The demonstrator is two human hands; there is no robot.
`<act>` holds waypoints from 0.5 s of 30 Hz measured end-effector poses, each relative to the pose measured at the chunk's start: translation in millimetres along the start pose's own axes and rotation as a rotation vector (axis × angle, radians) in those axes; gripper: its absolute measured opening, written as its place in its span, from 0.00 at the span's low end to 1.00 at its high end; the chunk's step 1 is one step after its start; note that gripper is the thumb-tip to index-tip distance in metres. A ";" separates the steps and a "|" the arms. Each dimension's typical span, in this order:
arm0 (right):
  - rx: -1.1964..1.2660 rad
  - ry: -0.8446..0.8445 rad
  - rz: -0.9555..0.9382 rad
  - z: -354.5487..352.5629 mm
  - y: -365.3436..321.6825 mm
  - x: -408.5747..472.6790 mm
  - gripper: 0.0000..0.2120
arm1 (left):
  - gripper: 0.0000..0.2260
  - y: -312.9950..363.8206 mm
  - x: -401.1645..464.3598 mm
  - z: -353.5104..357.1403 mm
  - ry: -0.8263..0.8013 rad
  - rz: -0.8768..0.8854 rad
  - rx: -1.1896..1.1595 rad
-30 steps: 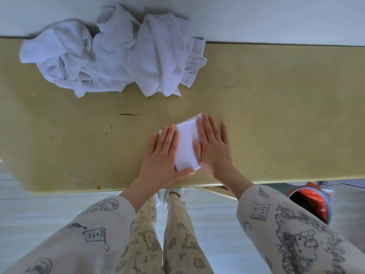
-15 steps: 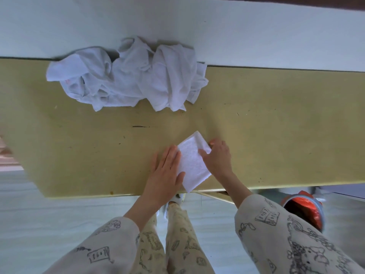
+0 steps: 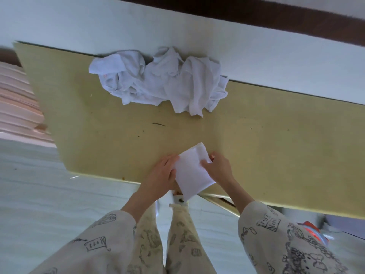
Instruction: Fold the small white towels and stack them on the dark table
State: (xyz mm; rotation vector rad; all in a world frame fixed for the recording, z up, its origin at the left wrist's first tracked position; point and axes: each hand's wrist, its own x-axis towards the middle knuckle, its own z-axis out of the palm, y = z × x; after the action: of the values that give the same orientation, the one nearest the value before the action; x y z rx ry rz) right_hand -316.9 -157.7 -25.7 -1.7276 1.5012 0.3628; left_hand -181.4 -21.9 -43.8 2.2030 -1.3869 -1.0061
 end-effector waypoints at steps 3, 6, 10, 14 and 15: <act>-0.016 -0.095 -0.133 -14.2 -7.4 -8.4 0.07 | 0.15 3.4 -16.2 -16.3 0.102 -0.150 -0.142; -0.071 -0.174 -0.251 -27.5 -26.8 -26.1 0.10 | 0.16 3.2 -47.3 -31.3 0.237 -0.217 -0.242; -0.117 -0.239 -0.423 -26.3 -63.0 -59.5 0.12 | 0.14 -1.0 -106.6 -57.2 0.456 -0.292 -0.340; -0.259 -0.218 -0.678 -2.6 -112.6 -109.8 0.17 | 0.12 -13.3 -187.5 -82.7 0.620 -0.401 -0.348; -0.295 -0.219 -0.744 6.9 -125.8 -126.7 0.18 | 0.12 -16.3 -211.8 -86.7 0.671 -0.435 -0.350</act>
State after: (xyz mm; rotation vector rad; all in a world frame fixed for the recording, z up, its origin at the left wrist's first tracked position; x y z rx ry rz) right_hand -230.6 -67.8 102.4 -2.2480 0.5940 0.3683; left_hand -165.3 166.3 86.4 2.2868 -0.4169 -0.4833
